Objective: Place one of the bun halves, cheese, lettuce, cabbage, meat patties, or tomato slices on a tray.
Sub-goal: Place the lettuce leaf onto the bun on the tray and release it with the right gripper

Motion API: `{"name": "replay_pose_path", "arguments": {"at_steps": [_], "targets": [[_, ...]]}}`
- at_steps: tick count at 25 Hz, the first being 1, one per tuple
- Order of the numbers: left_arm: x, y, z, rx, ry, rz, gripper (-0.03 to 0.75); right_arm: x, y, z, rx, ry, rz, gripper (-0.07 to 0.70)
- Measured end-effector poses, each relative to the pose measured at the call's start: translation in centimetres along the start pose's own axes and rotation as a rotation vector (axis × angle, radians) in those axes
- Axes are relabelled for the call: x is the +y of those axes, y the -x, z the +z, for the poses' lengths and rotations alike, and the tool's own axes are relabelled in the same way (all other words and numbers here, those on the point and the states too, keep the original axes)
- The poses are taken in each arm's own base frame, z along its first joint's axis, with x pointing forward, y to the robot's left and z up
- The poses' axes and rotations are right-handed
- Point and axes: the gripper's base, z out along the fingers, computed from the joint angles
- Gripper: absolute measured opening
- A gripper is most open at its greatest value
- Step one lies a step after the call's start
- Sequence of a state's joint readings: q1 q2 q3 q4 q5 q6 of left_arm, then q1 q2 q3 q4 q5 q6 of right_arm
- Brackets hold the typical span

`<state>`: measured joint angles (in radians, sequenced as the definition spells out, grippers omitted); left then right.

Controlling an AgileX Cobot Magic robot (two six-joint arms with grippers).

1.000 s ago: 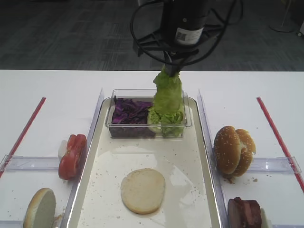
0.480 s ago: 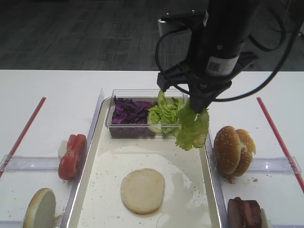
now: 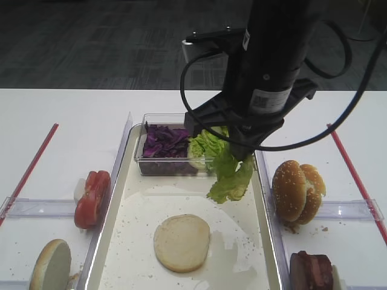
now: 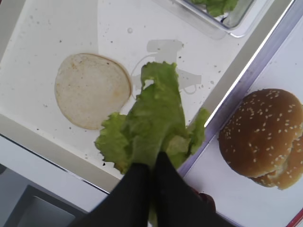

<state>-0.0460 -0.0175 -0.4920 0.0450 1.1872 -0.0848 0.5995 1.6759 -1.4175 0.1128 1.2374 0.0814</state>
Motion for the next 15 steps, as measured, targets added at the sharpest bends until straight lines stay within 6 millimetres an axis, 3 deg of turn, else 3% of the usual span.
{"name": "replay_pose_path", "arguments": {"at_steps": [9, 15], "targets": [[0.0, 0.0, 0.0, 0.0, 0.0, 0.0, 0.565, 0.5, -0.1, 0.0, 0.004, 0.035, 0.011, 0.052], [0.0, 0.0, 0.0, 0.0, 0.0, 0.0, 0.565, 3.2, -0.6, 0.4, 0.021, 0.056, -0.065, 0.052]]}}
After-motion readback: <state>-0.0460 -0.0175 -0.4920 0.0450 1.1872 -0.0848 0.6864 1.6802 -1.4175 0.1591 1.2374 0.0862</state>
